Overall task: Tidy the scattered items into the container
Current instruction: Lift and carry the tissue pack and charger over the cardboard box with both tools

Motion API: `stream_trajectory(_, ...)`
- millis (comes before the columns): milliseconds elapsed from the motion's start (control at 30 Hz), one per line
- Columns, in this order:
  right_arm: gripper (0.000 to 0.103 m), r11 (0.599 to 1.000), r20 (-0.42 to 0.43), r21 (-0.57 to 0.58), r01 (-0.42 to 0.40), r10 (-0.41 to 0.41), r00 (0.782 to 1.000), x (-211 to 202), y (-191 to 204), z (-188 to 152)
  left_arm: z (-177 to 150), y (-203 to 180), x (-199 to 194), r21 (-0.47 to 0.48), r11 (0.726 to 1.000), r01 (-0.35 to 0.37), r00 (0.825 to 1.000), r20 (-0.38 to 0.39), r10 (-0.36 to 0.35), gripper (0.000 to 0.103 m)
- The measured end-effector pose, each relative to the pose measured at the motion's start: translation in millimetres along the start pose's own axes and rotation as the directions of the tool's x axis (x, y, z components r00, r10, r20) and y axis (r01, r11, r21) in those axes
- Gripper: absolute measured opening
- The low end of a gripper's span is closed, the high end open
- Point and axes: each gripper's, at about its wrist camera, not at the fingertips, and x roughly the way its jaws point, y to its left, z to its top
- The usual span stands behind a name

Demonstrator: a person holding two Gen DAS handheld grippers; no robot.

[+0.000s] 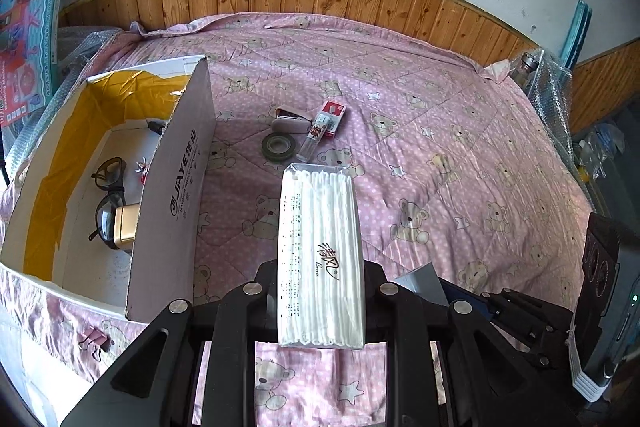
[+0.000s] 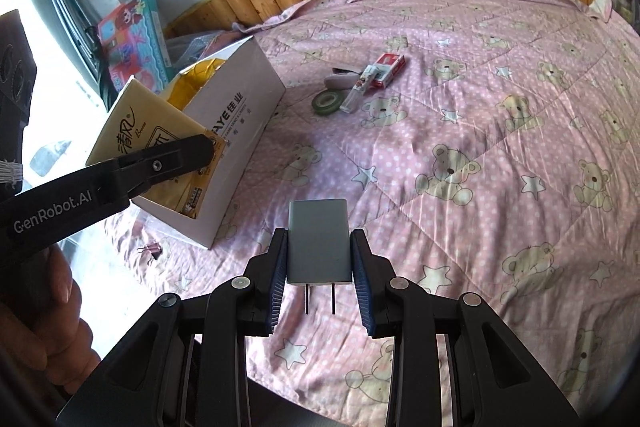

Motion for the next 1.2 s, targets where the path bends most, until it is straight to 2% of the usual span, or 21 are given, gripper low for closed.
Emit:
stream_trajectory(733,0.032,0.998,0.046,-0.067,-0.015,0.019,0.999,-34.0,35.5,-17.4,-21.4,1.1,-51.6,-0.001,1.000,0.024,0.997,0.067,-0.024,0.024)
stream_trajectory(1200,0.032,0.991,0.029,-0.128,-0.027,0.031,0.999,-30.4,62.2,-13.1,-21.3,27.1,-62.1,-0.060,0.998,0.034,0.996,0.090,-0.028,0.024)
